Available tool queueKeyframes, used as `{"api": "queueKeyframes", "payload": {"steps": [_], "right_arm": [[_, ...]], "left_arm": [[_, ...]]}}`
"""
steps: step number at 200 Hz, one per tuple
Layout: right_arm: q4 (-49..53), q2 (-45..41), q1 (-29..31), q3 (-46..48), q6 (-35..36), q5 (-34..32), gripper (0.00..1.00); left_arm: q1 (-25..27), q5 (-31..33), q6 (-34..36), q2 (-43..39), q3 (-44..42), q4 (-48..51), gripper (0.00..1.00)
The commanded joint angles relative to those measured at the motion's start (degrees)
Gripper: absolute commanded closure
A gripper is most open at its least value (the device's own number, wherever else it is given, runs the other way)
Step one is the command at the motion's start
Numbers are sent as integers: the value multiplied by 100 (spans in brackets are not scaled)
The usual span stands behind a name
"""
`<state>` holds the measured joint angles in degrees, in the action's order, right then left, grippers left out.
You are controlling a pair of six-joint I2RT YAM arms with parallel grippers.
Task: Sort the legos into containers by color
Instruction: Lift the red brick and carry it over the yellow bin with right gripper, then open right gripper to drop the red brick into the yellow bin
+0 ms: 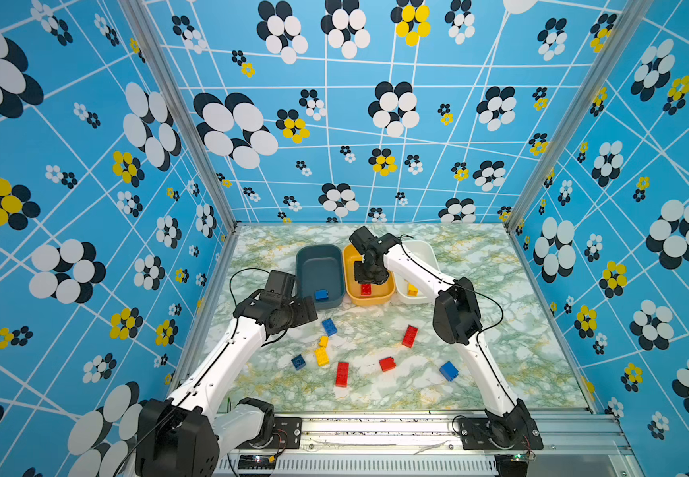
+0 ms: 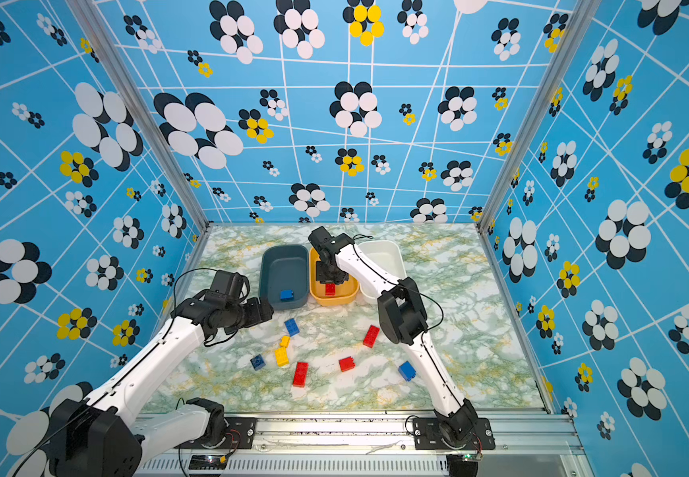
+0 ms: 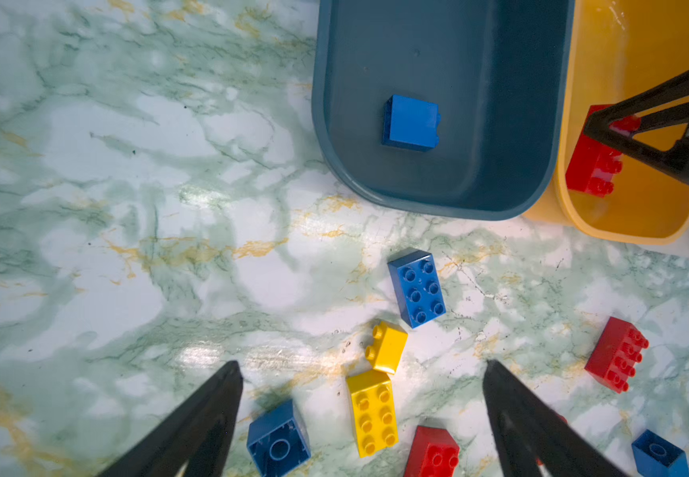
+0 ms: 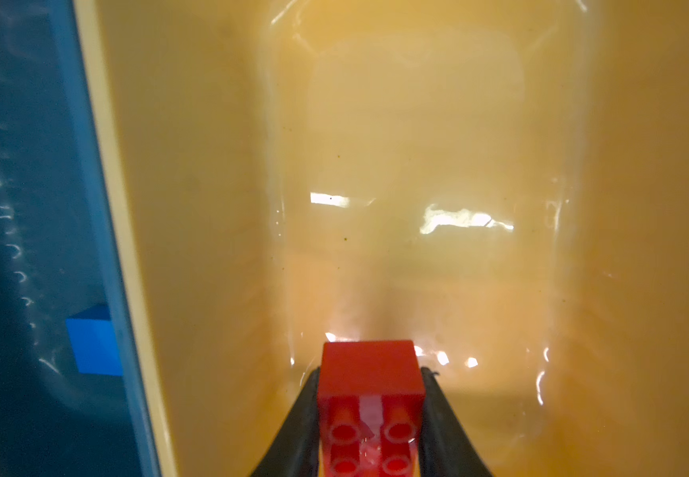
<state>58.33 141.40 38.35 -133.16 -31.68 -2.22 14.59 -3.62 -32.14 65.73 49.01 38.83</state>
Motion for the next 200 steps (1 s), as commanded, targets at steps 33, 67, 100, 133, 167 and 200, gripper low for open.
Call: {"api": "queueKeyframes", "payload": {"steps": [33, 67, 100, 133, 167, 200], "right_arm": [[223, -140, 6, -105, 160, 36, 58], [267, -267, 6, -98, 186, 21, 51], [306, -408, 5, -87, 232, -22, 48], [346, -611, 6, -7, 263, -59, 42], [316, -946, 5, 323, 303, -86, 37], [142, -1415, 3, 959, 275, -84, 32]], "left_arm": [[-28, 74, -168, -287, -289, 479, 7], [-19, 102, -247, -383, -391, 597, 7], [15, 123, -320, -422, -471, 699, 8], [98, 200, -439, -391, -547, 876, 10], [202, 309, -598, -292, -666, 1134, 13], [331, 214, -778, -228, -898, 1154, 15]]}}
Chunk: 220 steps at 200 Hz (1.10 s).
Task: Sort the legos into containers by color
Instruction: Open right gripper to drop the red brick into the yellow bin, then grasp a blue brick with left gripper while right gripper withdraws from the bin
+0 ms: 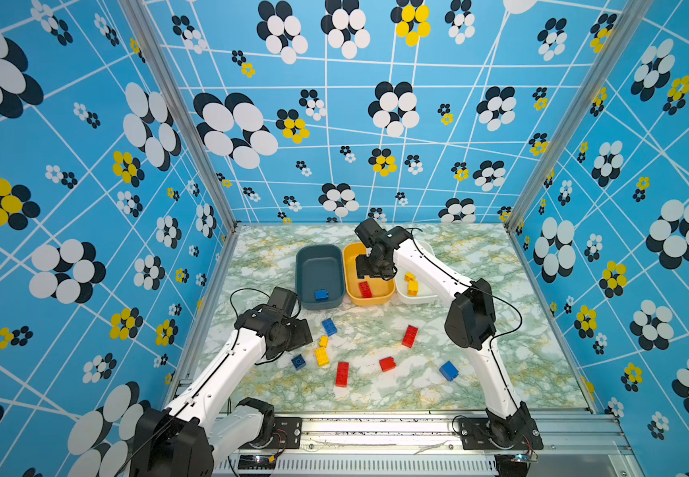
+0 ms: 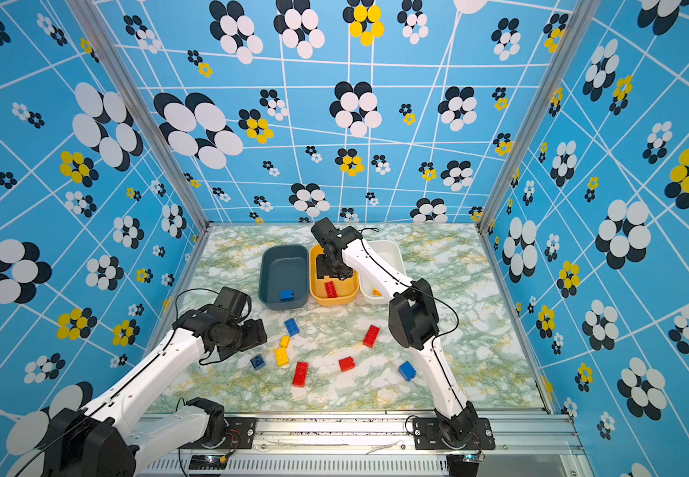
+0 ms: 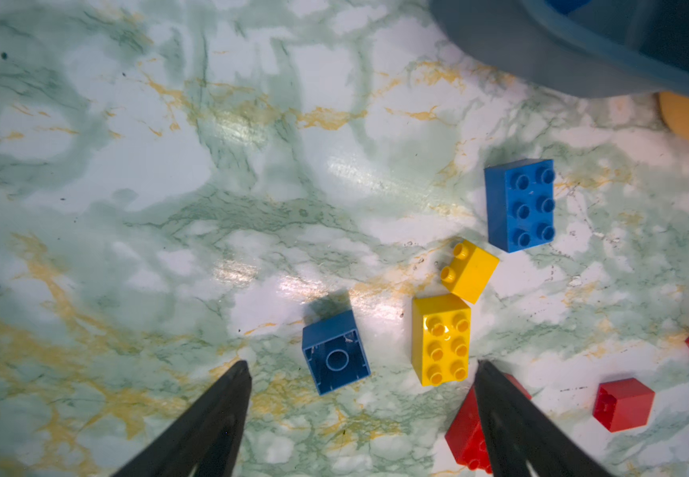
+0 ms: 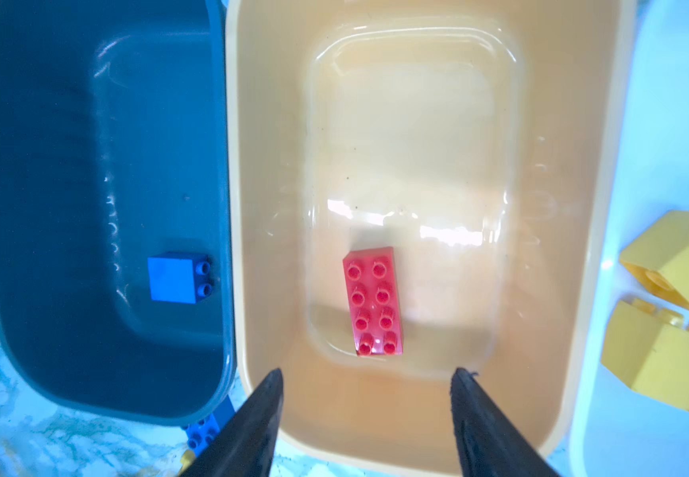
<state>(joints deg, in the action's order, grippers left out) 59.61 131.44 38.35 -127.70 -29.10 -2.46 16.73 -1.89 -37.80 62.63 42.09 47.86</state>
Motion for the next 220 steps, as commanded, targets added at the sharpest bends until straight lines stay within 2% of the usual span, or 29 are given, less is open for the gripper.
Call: {"api": "queueKeyframes", "payload": {"steps": [1, 58, 136, 220], "right_arm": [[5, -435, 5, 435, 14, -65, 32], [-281, -1132, 6, 1399, -165, -69, 29], [-406, -1467, 6, 1901, -305, -123, 30], [-507, -1713, 6, 2220, -351, -131, 28]], "left_arm": [[127, 45, -215, 83, -216, 246, 15], [370, -22, -308, 478, -407, 56, 18], [454, -16, -267, 942, -558, -387, 25], [454, -2, -211, 1278, -596, -664, 44]]}}
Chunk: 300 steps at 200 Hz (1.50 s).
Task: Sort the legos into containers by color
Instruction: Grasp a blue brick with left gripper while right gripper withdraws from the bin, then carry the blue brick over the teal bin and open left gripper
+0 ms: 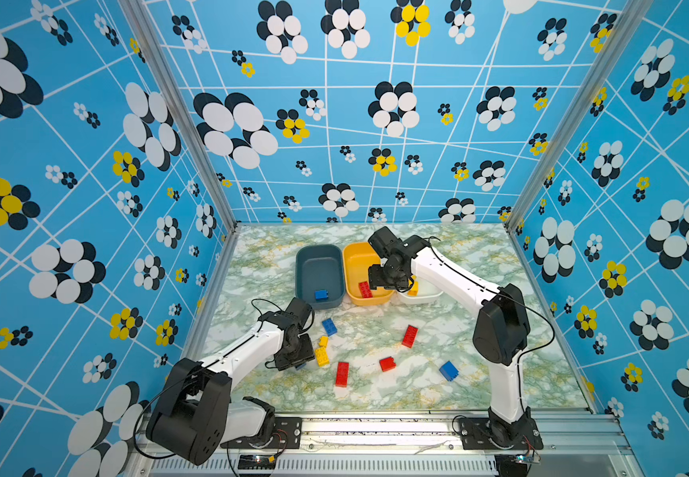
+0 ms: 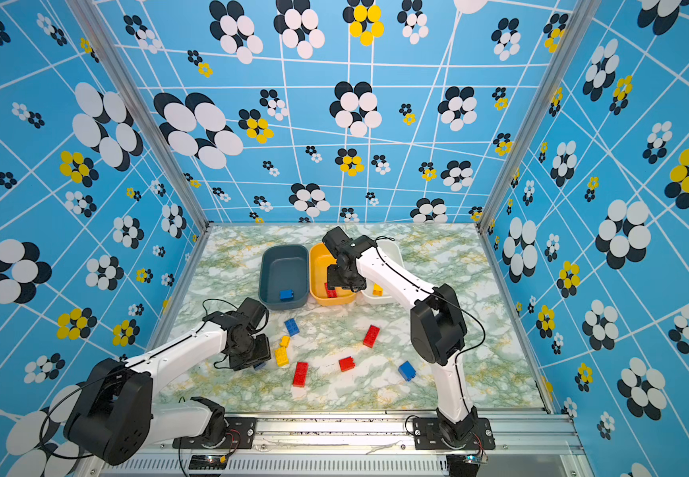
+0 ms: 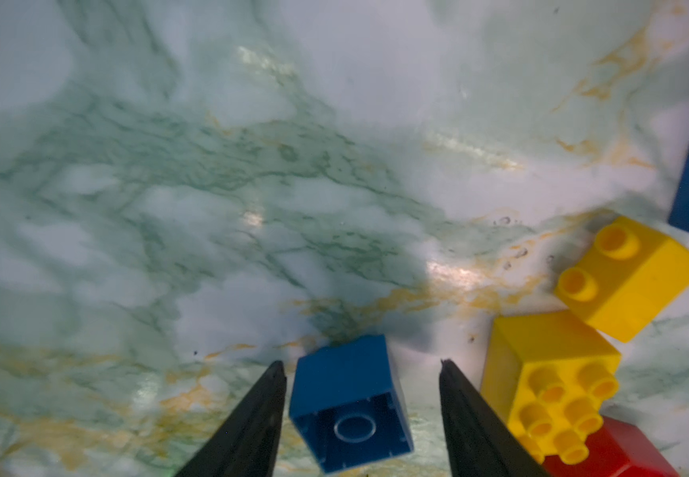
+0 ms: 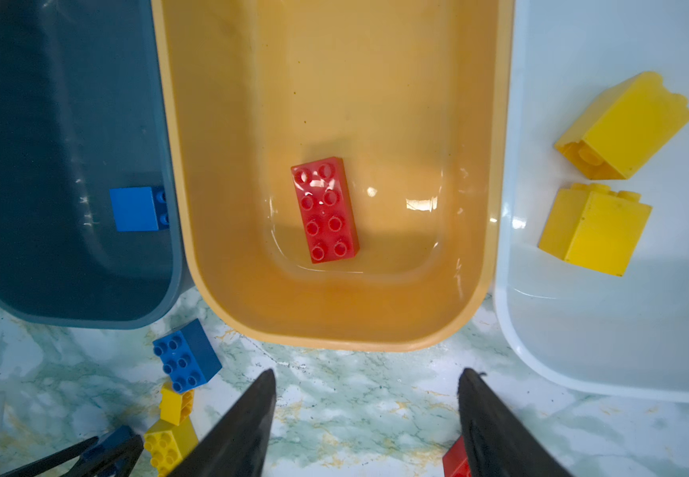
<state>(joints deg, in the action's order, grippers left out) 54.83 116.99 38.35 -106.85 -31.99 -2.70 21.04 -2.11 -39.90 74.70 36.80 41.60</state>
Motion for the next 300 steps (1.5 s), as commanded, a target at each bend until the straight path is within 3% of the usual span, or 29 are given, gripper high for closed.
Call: {"api": "queueKeyframes", "payload": {"steps": [1, 64, 95, 196, 244, 300], "right_arm": [[-31, -271, 6, 141, -66, -108, 28], [-237, -514, -3, 552, -156, 6, 18], [-338, -654, -3, 780, -211, 50, 17], [-992, -1599, -2, 2290, -567, 355, 15], [-1233, -1993, -3, 2807, -693, 441, 14], [-1314, -2247, 2, 3044, -761, 397, 13]], "left_arm": [[19, 19, -1, 76, -67, -43, 44], [44, 59, -14, 17, -62, 4, 67], [67, 99, -22, -106, -20, 88, 73], [72, 560, 208, -878, 986, 624, 77], [40, 650, 516, -626, 1824, 641, 76], [-337, 427, 955, 128, 2750, 245, 75]]}}
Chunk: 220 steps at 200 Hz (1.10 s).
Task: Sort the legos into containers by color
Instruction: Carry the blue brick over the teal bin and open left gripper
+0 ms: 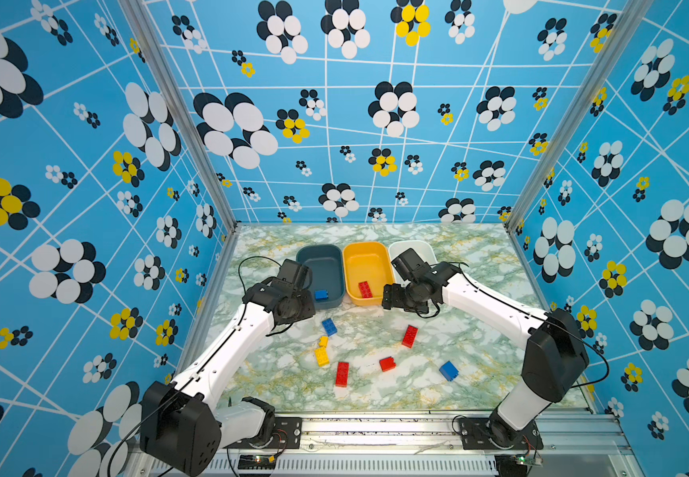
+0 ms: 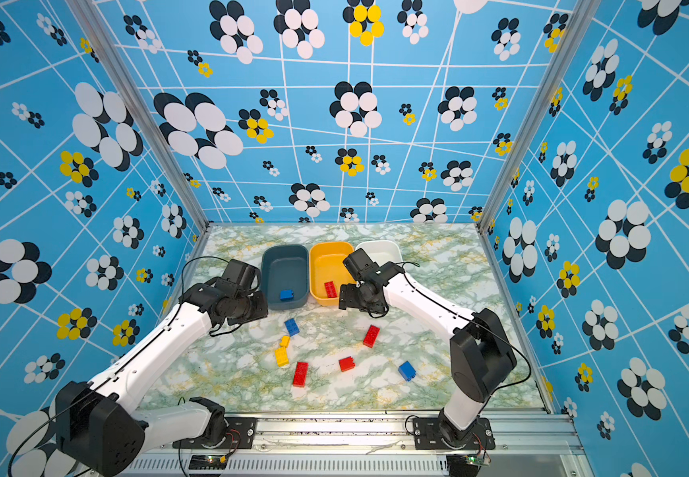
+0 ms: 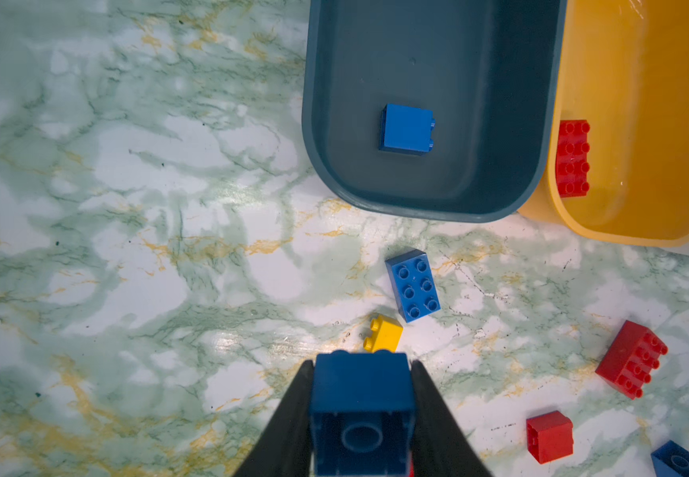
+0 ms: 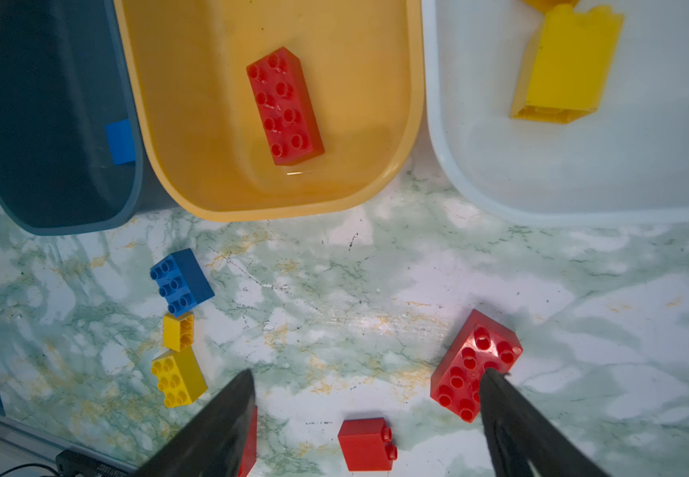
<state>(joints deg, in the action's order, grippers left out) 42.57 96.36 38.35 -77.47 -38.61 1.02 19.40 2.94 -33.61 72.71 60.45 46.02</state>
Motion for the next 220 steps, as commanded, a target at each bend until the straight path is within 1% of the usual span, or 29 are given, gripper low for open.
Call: {"api": "queueKeyframes", "payload": {"steps": [1, 41, 93, 119, 150, 159, 172, 178, 181, 192, 220], "right_arm": [[-85, -190, -1, 112, -96, 24, 13], [-89, -336, -3, 254, -146, -64, 13], [-142, -542, -7, 550, -280, -200, 13], [-178, -677, -3, 744, -380, -281, 13], [-179, -827, -12, 982, -497, -348, 13], [-179, -866, -27, 1050, -539, -356, 13], [-165, -920, -46, 1148, -600, -365, 13], [-167, -949, -65, 1206, -625, -370, 13], [-172, -964, -65, 1227, -635, -372, 12], [-166, -1015, -91, 1306, -673, -374, 13], [-113, -1139, -141, 1464, -743, -381, 13]], "left_arm": [[-178, -81, 336, 351, 400, -211, 75], [-443, -232, 576, 1196, 1022, -615, 75], [-594, -350, 883, 2401, 1718, -888, 75], [-656, -419, 951, 2825, 1861, -963, 75], [-666, -470, 987, 3105, 1910, -1006, 70], [-671, -478, 996, 3154, 1910, -1012, 68], [-666, -498, 1001, 3191, 1903, -1005, 59], [-666, -500, 999, 3205, 1914, -999, 58], [-668, -500, 1004, 3206, 1910, -998, 53], [-668, -503, 1005, 3189, 1896, -998, 46], [-666, -496, 971, 3122, 1890, -998, 38]]}}
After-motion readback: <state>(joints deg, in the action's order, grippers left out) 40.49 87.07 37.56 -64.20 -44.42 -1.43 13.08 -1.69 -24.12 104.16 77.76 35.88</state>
